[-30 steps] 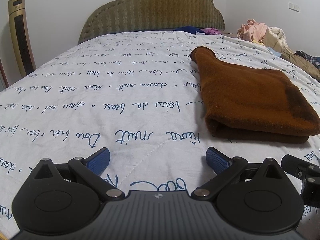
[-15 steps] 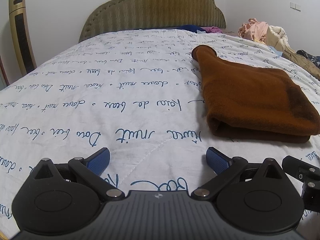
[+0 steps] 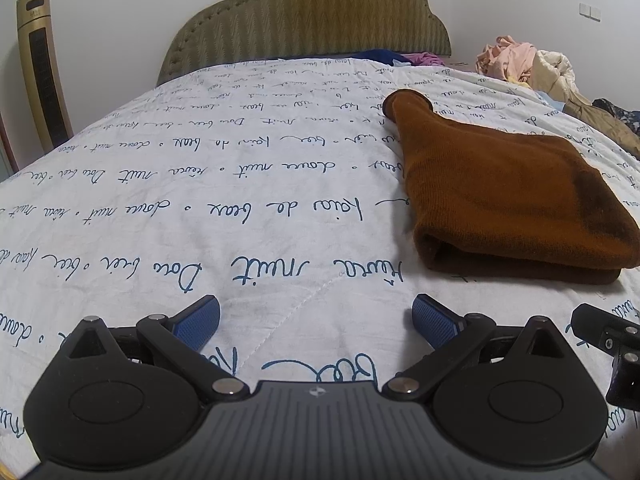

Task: Fold small clothes

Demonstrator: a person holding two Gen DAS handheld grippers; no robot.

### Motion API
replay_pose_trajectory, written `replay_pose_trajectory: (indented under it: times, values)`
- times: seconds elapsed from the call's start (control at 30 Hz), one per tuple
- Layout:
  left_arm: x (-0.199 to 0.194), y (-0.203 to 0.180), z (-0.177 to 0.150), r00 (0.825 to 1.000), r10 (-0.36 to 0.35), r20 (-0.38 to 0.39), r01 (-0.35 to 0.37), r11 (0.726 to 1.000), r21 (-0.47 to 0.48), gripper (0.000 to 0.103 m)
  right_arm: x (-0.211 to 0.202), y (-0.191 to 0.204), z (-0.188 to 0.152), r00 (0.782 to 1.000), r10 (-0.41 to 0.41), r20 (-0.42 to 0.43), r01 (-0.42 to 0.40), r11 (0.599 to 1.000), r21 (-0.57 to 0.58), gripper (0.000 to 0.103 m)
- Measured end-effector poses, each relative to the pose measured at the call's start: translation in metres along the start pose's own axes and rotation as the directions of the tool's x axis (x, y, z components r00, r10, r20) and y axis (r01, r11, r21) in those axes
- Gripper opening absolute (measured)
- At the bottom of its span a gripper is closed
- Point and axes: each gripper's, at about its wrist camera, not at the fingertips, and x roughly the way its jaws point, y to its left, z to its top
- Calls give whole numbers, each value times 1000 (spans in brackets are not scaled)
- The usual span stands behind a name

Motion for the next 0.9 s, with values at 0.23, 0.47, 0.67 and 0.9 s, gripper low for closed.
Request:
replay_pose_trajectory:
  times: [0.23,0.47,0.67,0.9]
  values:
    - [0,-1,0,1000,0,0,0,1000,-2,103,-1,1,1,1000,12,0,-12,1000,3,103]
    - [-1,-1,0,1000,-3,1,3,1000,-5,103,-2,1,1,1000,11,2,-11,1000,3,103]
    - [-2,-1,0,1000,-10,5,10,1000,-11,103,-3,-2,1,1000,9,3,-9,1000,13,103]
    - [-3,-1,0,1000,-10,8,10,1000,-12,103,-5,-1,1,1000,19,10,-19,1000,12,103]
